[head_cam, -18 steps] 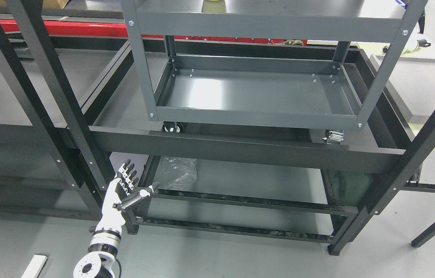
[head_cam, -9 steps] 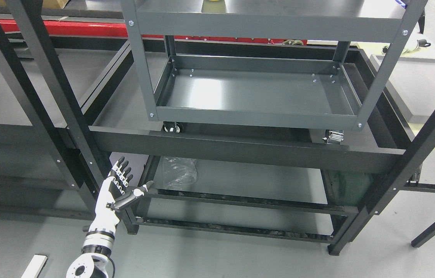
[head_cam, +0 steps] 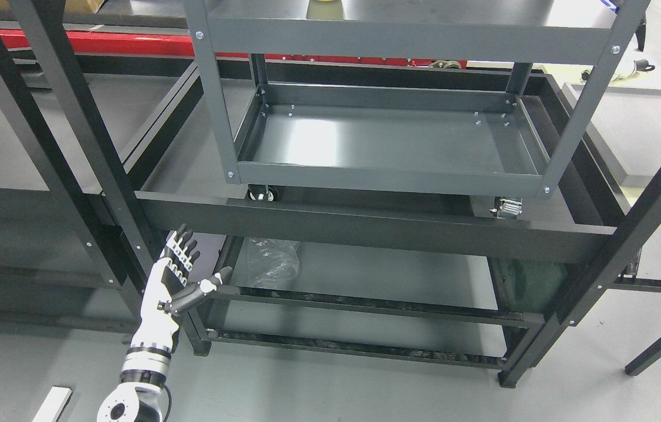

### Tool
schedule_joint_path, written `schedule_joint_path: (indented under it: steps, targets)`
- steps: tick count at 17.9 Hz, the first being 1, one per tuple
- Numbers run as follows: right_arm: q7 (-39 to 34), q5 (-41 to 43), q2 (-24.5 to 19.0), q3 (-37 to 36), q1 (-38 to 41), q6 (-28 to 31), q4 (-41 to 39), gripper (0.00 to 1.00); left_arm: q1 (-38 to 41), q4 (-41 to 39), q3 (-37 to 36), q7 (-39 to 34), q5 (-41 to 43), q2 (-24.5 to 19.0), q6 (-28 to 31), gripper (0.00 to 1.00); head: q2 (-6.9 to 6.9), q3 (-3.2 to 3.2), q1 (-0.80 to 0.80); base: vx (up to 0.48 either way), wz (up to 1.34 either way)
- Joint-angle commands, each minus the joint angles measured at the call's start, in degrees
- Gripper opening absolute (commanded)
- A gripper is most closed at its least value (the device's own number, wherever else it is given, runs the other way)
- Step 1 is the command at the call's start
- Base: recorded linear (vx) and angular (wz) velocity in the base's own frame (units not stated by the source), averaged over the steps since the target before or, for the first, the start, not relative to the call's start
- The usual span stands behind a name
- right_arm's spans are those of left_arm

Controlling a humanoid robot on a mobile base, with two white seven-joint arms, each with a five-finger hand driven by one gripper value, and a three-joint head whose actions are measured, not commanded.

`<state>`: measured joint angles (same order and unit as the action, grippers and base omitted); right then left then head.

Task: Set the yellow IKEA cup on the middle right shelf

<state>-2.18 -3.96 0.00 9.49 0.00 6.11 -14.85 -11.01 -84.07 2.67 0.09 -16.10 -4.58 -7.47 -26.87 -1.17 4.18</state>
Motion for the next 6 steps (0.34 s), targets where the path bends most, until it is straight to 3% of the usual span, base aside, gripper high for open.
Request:
schedule_joint_path:
  steps: [1,6]
  targets:
    - [0.2,0.0,1.0,0.0,0.4,0.0,0.0,0.99,-2.8,-0.3,-1.6,-0.1,0.0,-0.3,-1.0,0.99,0.00,0.00,0.00,0.000,0.00]
    - [0.1,0.0,1.0,0.0,0.4,0.0,0.0,0.99,-2.9,-0.2,-1.6,-0.1,-0.1,-0.3,-1.0,0.99,0.00,0.00,0.00,0.000,0.00]
